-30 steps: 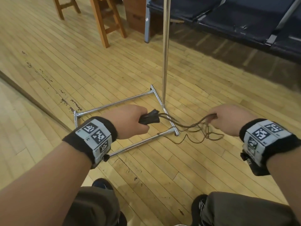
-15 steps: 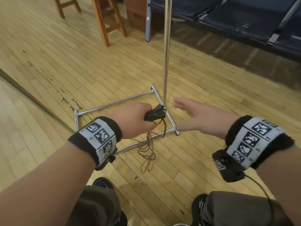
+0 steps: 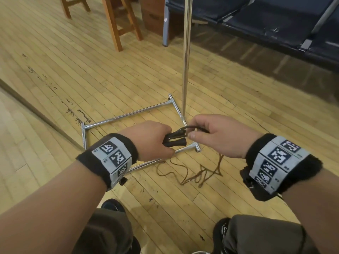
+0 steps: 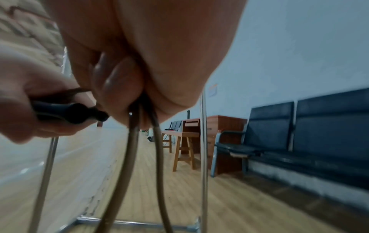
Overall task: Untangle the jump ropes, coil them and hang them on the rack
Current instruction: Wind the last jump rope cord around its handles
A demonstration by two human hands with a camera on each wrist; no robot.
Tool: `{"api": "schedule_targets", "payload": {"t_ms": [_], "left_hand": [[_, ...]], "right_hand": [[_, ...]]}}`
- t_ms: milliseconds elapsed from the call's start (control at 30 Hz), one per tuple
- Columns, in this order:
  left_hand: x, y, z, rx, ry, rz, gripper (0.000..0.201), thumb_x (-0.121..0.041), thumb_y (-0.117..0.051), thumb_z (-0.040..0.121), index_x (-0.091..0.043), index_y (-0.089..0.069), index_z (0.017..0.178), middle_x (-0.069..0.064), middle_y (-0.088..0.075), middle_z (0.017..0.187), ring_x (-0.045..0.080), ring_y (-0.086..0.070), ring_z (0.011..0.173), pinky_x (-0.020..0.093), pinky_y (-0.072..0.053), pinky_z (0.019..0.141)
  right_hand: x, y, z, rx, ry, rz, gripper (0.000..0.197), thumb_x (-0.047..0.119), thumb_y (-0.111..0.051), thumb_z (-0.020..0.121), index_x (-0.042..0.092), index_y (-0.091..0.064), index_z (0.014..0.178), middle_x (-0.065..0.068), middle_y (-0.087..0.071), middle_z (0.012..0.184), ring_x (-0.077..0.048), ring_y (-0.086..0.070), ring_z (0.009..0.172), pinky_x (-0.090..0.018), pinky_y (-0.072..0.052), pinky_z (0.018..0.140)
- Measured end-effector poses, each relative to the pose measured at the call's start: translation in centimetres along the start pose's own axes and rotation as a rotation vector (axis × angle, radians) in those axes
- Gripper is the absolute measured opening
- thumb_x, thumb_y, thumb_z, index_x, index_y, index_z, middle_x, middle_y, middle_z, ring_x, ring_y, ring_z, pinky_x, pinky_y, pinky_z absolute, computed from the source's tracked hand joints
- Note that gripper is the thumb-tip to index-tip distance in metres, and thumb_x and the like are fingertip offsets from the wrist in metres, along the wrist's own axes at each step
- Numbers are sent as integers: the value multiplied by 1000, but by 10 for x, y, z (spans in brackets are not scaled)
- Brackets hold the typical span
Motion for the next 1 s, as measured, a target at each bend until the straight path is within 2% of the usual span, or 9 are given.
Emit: {"api": "schedule_targets", "payload": {"t_ms": [67,233,400,533,700,767,867,933,1000], "left_hand": [[-2,-1,-1,4,-16,-28,23,-53,-65,93,-34,-55,85,-8,-62,78,7,-56,68,25,-35,54],[1,7,-5,-18,-41,-185,28,-53,-67,94,-28,-59,85,-4,-61,77,12,-56,65,28,-41,58],[1,12,-4,-27,-46,-385,31,-54,-66,96,-29,-55,79,-13,-51,60,2,-47,49,26,-39,57],[10,13,1,-75,54,-258,34,-58,-60,97,-27,-56,83,-6,-59,74,13,-55,64,29,-39,58],[7,-4,8,-28,143,-26,26,-50,-54,102,-26,-58,93,-3,-61,84,11,-55,70,26,-37,57],[-9,-14,7,19,100,22,20,-46,-55,101,-27,-59,98,-5,-62,84,10,-55,72,25,-39,58],[-35,-17,-2,28,-55,45,12,-41,-59,100,-35,-53,91,-9,-61,80,6,-55,69,23,-35,54],[-56,-14,-8,-7,-164,47,15,-40,-60,99,-35,-50,89,-10,-58,74,3,-51,63,22,-31,51],[-72,-7,-13,-58,-244,12,14,-42,-61,98,-35,-51,91,-10,-55,69,2,-48,59,22,-30,49]], "right_hand": [[0,2,-1,20,20,-79,14,51,-58,95,39,-64,101,9,-64,77,-4,-58,66,-26,-50,60],[-13,-2,-3,55,-6,-207,30,55,-44,102,36,-56,82,6,-61,72,-8,-57,66,-30,-49,60],[-18,-14,-4,62,-60,-170,36,53,-35,106,28,-58,93,0,-63,76,-17,-59,71,-39,-51,66],[-7,-7,-5,40,-48,-257,33,48,-38,108,28,-58,93,4,-60,75,-13,-57,69,-32,-47,59],[22,0,-13,48,44,-412,15,37,-49,105,36,-63,110,10,-60,77,-6,-58,67,-22,-46,56],[23,11,-17,-4,52,-327,12,39,-53,102,40,-65,105,14,-59,74,-4,-57,65,-17,-42,54],[14,26,-13,-65,21,-72,10,39,-59,99,39,-68,94,17,-66,74,3,-60,69,-12,-48,58],[2,30,-12,-92,6,103,10,34,-64,99,34,-71,91,14,-68,75,-3,-58,59,-18,-51,58],[-8,26,-10,-87,-17,235,11,30,-66,98,26,-72,90,1,-66,72,-12,-53,57,-27,-51,55]]}}
Point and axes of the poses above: each hand's wrist, its own z-axis towards the middle knuckle, its own y-axis out of the back of the hand, x = y × z, the point moved 10 cm from there along z, towards the middle knuckle
